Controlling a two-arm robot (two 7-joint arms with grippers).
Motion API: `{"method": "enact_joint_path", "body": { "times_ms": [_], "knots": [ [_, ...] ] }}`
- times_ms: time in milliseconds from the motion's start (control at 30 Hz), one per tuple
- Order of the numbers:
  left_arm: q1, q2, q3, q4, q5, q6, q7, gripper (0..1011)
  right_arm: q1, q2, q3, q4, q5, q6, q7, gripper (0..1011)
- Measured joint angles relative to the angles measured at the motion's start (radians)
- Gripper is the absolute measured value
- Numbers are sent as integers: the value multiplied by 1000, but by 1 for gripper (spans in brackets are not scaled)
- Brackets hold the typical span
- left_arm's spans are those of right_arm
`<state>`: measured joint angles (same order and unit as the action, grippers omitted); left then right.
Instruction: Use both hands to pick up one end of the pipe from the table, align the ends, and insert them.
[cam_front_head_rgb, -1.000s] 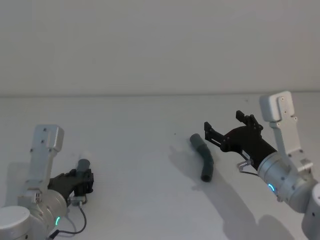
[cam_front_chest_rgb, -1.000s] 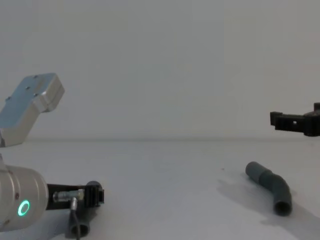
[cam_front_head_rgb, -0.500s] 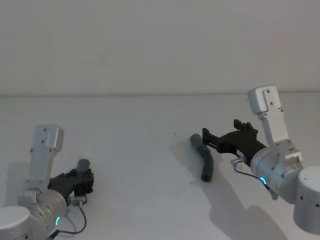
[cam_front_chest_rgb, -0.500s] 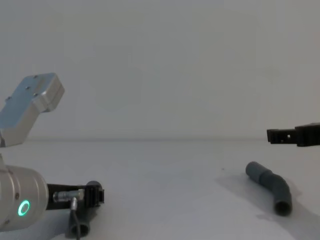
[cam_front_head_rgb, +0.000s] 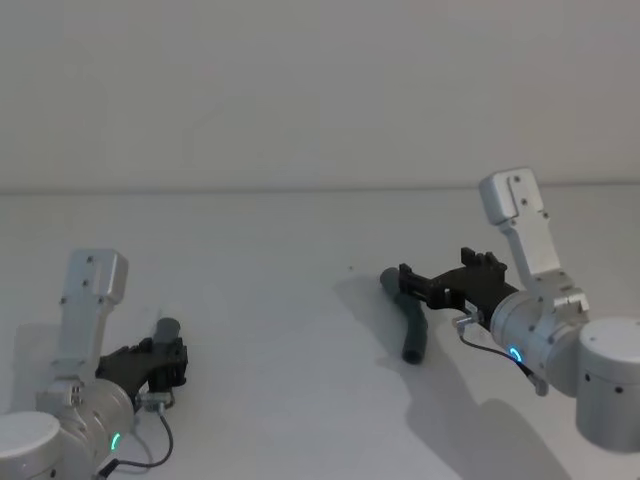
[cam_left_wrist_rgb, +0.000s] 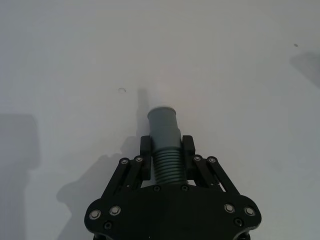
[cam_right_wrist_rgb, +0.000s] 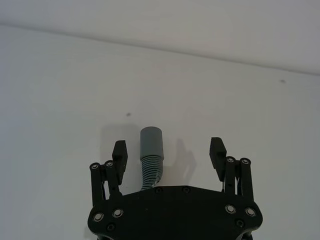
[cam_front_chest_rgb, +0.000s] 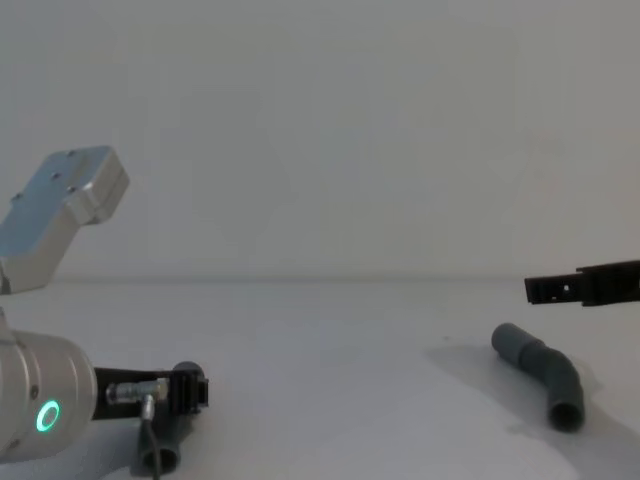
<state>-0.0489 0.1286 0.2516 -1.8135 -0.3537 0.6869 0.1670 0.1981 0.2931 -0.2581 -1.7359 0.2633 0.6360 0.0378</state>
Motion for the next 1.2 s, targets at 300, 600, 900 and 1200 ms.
{"method": "enact_joint_path", "body": {
  "times_ms": [300,600,900,1200],
  "knots": [
    [0,0,0,0,0,0,0,329,19,4,-13,10,-7,38,20,1002],
    [0,0,0,0,0,0,0,329,39,3,-21,32,-15,76,31,1002],
    [0,0,0,0,0,0,0,329,54,2,-27,52,-24,107,41,1002],
    [0,0,0,0,0,0,0,329,64,8,-32,57,-31,141,54,1002]
  ]
}}
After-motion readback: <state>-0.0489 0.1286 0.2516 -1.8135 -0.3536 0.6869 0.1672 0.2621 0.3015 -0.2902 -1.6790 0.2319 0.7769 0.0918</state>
